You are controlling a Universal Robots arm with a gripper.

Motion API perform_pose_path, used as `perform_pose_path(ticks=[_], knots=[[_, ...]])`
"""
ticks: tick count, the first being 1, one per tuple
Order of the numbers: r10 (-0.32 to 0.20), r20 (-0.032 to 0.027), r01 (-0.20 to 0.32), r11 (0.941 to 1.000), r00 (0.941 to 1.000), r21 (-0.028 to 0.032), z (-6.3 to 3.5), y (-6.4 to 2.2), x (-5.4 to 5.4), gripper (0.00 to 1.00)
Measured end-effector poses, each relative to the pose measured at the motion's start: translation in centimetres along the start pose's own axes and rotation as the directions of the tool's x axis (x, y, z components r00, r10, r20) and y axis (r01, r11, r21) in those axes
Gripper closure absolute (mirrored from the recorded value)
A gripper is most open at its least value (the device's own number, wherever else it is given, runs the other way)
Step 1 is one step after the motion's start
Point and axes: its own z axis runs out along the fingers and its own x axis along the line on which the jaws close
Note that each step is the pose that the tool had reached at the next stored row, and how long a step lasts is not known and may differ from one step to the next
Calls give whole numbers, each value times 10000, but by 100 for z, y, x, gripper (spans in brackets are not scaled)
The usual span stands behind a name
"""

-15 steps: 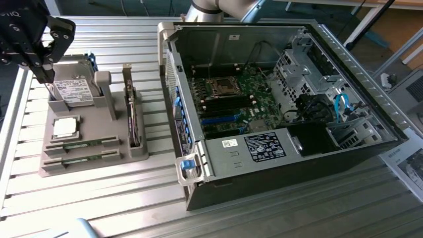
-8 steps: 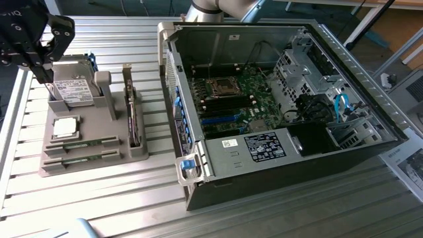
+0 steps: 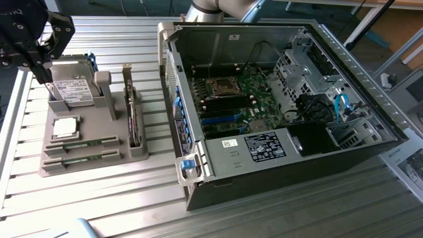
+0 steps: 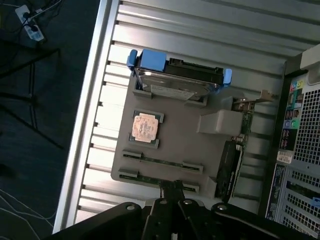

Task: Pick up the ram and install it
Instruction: 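Pick up the ram and move it above insertion slot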

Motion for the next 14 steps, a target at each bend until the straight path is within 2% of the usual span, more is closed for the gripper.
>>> perform_pose_path(ticks=[3, 7, 9, 13, 14], knots=[[-505, -22, 505, 9987, 9987, -14, 0, 0, 0, 89], [-1091, -47, 1091, 9940, 9940, -31, 0, 0, 0, 89], [-1625, -69, 1625, 9867, 9867, -48, 0, 0, 0, 89], [-2219, -92, 2218, 9751, 9750, -69, 0, 0, 0, 89], [-2411, -99, 2410, 9705, 9704, -76, 0, 0, 0, 89]])
